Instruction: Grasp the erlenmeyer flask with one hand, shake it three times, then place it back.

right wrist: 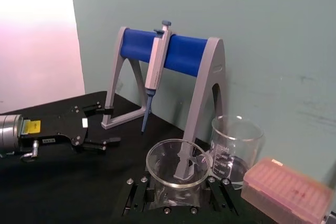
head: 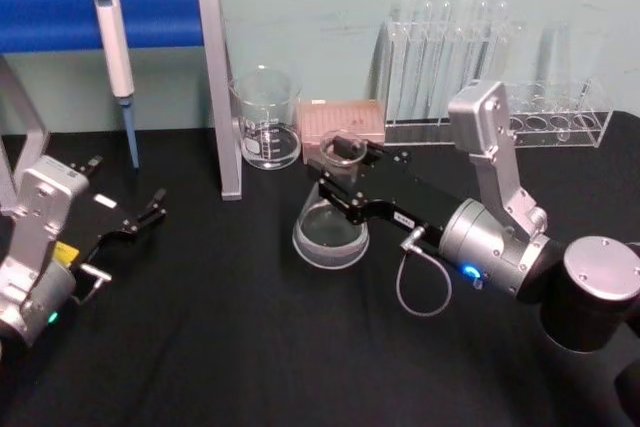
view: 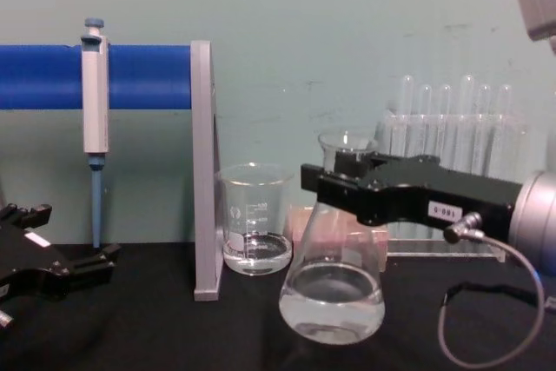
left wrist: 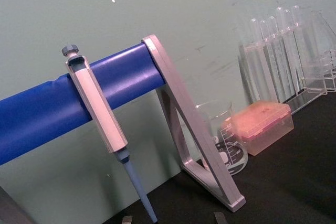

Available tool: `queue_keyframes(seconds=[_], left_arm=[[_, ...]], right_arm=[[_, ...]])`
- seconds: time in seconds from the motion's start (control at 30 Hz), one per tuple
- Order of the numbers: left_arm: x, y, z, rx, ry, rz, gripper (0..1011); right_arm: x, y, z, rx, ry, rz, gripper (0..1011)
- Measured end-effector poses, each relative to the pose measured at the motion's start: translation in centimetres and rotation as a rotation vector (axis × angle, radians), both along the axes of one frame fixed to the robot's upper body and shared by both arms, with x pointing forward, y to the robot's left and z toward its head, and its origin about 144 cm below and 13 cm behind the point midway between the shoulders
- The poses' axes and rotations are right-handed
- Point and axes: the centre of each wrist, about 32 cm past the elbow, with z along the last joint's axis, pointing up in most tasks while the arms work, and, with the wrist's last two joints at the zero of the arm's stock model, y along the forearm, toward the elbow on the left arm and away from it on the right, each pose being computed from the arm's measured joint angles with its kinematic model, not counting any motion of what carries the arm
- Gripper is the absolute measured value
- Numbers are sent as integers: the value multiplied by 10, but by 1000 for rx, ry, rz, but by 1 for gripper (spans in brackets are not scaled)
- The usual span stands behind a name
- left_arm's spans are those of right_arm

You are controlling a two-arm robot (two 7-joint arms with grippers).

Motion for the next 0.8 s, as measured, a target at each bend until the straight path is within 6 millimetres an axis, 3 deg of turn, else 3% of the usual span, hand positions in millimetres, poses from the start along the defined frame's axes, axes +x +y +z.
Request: queue_keyframes(seconds=[0.8], left_arm=[[0,0,0,0,0,0,1001]], right_arm=[[4,0,-19,-16,62,-8,449]])
